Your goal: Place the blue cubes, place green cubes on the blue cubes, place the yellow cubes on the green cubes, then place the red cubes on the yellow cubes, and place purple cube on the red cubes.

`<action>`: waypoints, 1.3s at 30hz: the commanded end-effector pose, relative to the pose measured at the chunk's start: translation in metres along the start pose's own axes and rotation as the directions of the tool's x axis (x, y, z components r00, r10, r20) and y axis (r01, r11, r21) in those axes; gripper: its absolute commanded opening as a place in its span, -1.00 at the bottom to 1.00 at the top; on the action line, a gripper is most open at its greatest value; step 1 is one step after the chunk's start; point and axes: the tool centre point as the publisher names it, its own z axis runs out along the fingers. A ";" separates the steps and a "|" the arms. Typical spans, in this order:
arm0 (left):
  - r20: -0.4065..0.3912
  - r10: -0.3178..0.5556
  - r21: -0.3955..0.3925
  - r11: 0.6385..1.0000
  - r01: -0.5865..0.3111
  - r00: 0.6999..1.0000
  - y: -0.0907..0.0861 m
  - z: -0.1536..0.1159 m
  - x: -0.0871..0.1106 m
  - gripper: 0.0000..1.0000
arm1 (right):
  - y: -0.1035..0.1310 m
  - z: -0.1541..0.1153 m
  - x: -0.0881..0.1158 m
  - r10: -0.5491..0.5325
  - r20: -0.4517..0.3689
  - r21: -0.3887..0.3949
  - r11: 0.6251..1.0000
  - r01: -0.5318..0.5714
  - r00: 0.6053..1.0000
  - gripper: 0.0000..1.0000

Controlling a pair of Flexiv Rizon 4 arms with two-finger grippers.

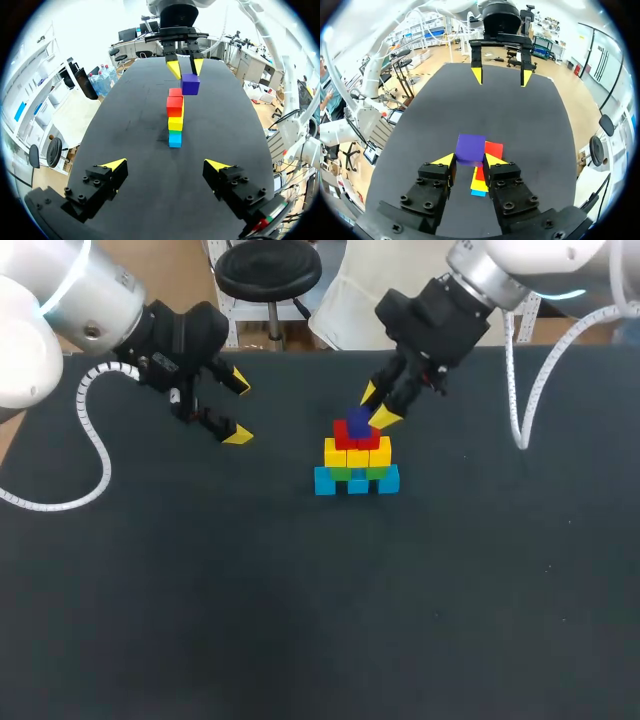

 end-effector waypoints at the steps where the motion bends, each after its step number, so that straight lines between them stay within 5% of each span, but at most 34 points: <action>1: 0.003 0.003 -0.001 1.000 -0.003 1.000 0.000 0.000 0.001 1.00 | -0.002 0.001 0.001 0.005 -0.001 0.005 1.000 -0.005 1.000 -1.00; 39: 0.003 0.003 -0.001 1.000 -0.003 1.000 0.000 0.000 0.001 1.00 | -0.015 0.006 0.009 0.040 -0.003 0.049 0.998 -0.039 0.999 -1.00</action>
